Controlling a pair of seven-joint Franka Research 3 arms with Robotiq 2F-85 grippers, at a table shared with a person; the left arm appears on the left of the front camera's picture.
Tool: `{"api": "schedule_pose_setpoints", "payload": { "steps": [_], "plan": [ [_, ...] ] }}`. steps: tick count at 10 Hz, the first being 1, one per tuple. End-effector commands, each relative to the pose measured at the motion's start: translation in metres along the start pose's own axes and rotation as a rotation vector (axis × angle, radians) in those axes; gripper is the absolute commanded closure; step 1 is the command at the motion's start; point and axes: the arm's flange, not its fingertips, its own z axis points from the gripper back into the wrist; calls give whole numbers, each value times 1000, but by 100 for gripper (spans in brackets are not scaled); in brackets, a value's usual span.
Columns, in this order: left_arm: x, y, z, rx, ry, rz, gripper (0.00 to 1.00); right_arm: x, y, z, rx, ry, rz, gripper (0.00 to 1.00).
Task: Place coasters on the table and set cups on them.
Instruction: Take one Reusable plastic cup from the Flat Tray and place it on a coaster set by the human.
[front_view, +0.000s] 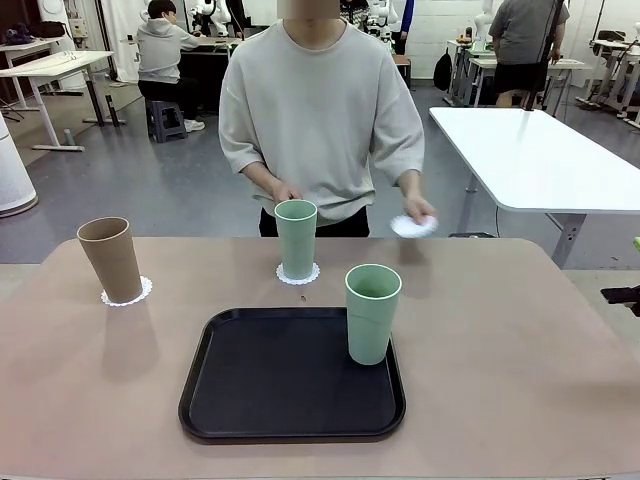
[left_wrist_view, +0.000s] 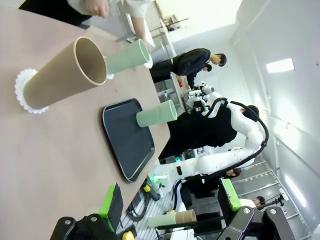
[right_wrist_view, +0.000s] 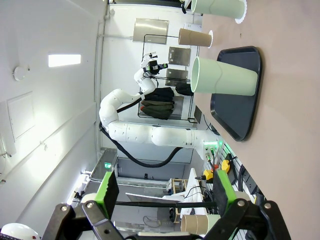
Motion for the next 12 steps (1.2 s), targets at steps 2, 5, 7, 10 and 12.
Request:
{"api": "schedule_pose_setpoints", "payload": {
  "steps": [2,5,7,10,12],
  "plan": [
    [0,0,1,3,-9,9,0,0,2,0,11,-1,6,0],
    [0,0,1,3,-9,9,0,0,2,0,11,-1,6,0],
    [0,0,1,3,-9,9,0,0,2,0,11,-1,6,0],
    [0,0,1,3,-9,9,0,0,2,0,11,-1,6,0],
    [0,0,1,3,-9,9,0,0,2,0,11,-1,6,0]
  ]
}}
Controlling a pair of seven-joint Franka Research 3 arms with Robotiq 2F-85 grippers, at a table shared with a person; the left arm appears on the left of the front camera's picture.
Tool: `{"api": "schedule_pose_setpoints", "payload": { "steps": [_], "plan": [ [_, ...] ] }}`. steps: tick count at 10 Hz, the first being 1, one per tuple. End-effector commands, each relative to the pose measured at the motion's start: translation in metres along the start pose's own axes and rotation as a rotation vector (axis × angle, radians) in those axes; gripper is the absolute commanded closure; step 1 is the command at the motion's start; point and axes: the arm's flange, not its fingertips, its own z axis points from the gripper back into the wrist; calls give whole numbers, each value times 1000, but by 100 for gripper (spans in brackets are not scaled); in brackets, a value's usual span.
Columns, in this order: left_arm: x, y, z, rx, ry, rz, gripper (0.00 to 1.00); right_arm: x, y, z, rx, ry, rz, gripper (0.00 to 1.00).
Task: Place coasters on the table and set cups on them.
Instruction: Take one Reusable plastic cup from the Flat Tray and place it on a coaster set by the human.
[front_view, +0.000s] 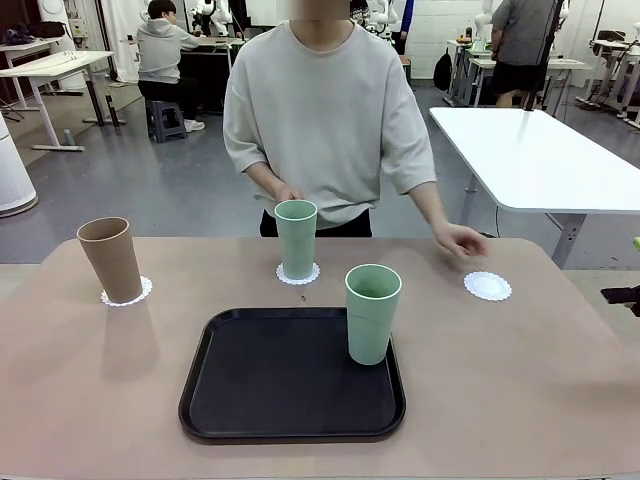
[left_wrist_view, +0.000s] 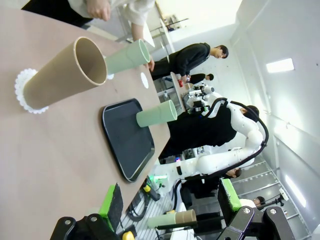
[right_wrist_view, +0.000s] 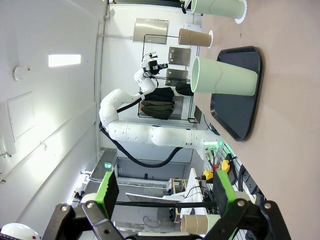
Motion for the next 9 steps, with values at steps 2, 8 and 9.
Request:
{"api": "schedule_pose_setpoints", "payload": {
  "steps": [2,8,9],
  "plan": [
    [0,0,1,2,-9,9,0,0,2,0,11,-1,6,0],
    [0,0,1,2,-9,9,0,20,17,-5,-109,-10,-18,0],
    [0,0,1,2,-9,9,0,45,36,-12,-231,-80,-27,0]
  ]
}}
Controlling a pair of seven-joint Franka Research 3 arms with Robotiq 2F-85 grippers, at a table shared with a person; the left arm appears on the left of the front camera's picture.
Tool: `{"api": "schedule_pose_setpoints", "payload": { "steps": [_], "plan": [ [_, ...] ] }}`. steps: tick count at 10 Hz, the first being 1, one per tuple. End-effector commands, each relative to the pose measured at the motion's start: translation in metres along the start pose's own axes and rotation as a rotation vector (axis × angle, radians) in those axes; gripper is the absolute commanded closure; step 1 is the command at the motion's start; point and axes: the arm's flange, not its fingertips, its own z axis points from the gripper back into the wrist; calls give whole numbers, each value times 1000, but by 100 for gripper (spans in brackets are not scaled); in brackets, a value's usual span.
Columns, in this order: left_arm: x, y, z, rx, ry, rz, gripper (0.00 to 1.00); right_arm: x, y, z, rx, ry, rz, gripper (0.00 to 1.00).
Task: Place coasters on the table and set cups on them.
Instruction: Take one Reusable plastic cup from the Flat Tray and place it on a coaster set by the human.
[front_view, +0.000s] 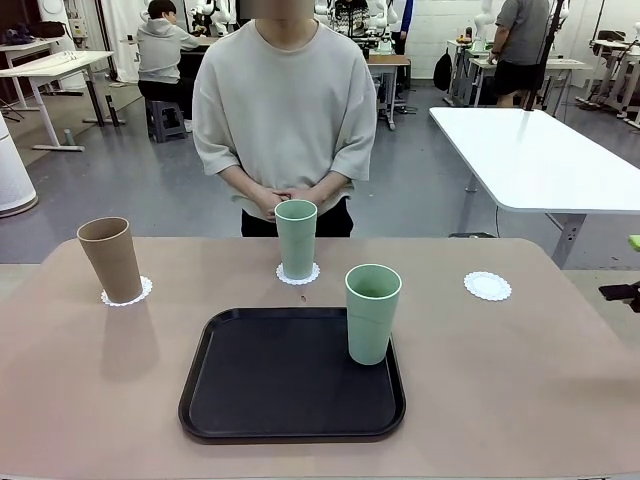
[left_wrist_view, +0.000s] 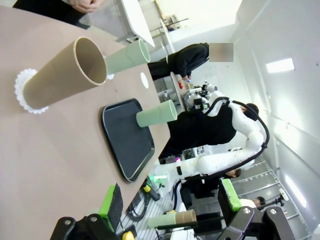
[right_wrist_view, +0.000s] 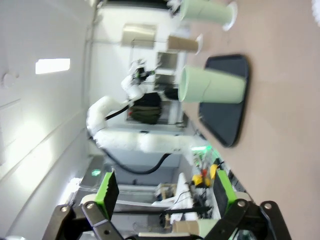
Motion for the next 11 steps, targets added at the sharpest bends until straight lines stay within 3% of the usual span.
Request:
{"api": "schedule_pose_setpoints", "payload": {
  "steps": [1,2,3,6,8,9,11],
  "plan": [
    [0,0,1,2,-9,9,0,44,48,-22,-195,-74,-23,0],
    [0,0,1,2,-9,9,0,60,73,-39,-298,-89,28,0],
    [0,0,1,2,-9,9,0,68,89,-56,-394,-44,82,0],
    [0,0,1,2,-9,9,0,59,111,-112,-725,300,353,0],
    [0,0,1,2,-9,9,0,45,114,-142,-925,481,474,0],
    [0,0,1,2,-9,9,0,37,115,-151,-966,540,532,0],
    [0,0,1,2,-9,9,0,24,114,-157,-1025,512,718,0]
  ]
}}
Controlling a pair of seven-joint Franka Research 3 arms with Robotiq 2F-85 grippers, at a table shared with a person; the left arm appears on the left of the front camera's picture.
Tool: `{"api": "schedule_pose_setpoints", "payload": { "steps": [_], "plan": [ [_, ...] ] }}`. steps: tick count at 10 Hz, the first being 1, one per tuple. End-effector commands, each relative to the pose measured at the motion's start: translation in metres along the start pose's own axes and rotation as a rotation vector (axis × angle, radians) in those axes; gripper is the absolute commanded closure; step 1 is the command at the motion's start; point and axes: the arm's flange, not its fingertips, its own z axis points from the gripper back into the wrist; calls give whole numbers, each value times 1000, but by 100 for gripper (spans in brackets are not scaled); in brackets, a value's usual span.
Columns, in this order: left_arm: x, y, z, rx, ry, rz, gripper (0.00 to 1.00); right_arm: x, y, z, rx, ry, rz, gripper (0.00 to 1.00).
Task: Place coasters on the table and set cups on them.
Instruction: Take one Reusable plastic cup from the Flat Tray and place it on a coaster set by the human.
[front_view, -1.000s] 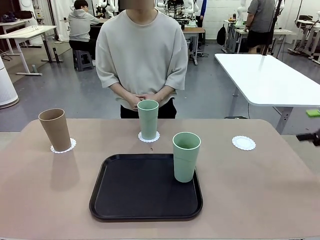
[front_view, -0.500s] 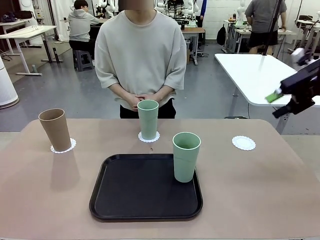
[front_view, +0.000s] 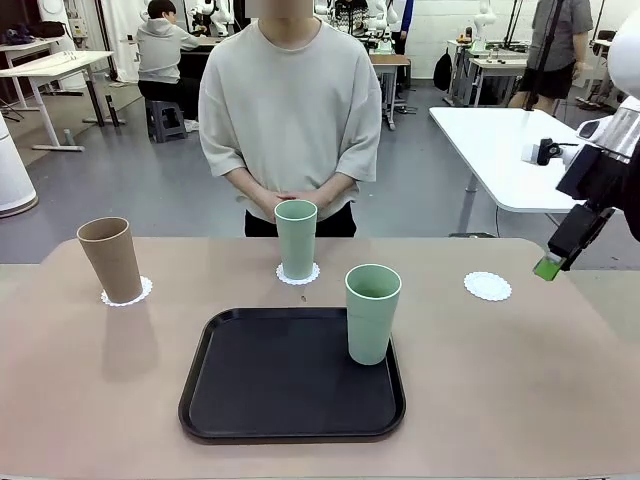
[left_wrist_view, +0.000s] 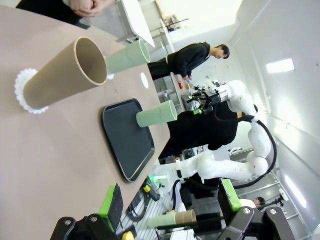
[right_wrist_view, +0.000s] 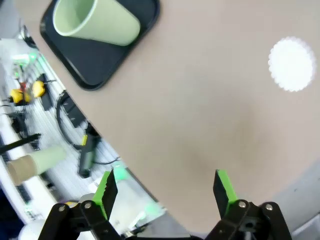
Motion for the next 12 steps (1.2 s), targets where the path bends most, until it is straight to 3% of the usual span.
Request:
{"api": "schedule_pose_setpoints", "payload": {
  "steps": [1,2,3,8,9,12],
  "plan": [
    [0,-1,2,3,-10,8,0,-17,7,-15,-37,-115,107,0],
    [0,-1,2,3,-10,8,0,-31,11,-13,53,-136,135,0],
    [0,-1,2,3,-10,8,0,-3,6,-1,-40,-41,55,0],
    [0,-1,2,3,-10,8,0,-8,8,-3,-24,-70,73,0],
    [0,-1,2,3,-10,8,0,-10,1,-10,-59,-154,276,0],
    [0,-1,2,3,-10,8,0,32,-1,-49,-15,-226,706,0]
  ]
}}
